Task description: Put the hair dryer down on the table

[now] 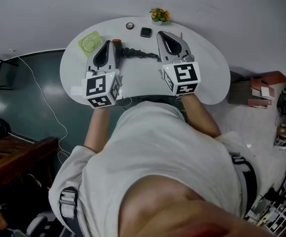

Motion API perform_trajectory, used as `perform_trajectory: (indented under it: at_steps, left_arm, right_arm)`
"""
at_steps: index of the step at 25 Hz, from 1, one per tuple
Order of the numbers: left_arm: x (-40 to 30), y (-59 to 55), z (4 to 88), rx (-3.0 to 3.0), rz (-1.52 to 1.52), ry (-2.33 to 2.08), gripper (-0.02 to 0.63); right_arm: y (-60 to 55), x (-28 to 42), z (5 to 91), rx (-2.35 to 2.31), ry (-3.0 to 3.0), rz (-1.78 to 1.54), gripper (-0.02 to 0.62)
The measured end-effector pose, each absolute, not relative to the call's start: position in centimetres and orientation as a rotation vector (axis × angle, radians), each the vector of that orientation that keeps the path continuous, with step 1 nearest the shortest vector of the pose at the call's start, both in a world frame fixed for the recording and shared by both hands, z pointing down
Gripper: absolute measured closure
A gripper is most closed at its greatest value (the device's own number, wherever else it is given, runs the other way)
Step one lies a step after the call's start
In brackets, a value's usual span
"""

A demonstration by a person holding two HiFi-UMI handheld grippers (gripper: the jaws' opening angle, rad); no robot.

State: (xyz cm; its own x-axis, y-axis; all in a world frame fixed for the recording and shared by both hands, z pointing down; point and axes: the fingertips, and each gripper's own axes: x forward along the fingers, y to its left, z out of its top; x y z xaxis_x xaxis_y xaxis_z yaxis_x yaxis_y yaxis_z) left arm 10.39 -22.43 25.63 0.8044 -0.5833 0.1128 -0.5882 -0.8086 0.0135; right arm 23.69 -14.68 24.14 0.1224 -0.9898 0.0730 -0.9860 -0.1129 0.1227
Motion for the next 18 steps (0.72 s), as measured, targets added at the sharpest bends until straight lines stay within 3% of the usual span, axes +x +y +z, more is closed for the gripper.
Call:
perform_trajectory:
  at_steps: [18]
  left_arm:
    - [9.9,-22.5,26.4,2.95,0.153,-0.965,0.588]
  right_arm:
    - [-13.9,23.6,24.9,2.245,-1.95,-0.036,0.597]
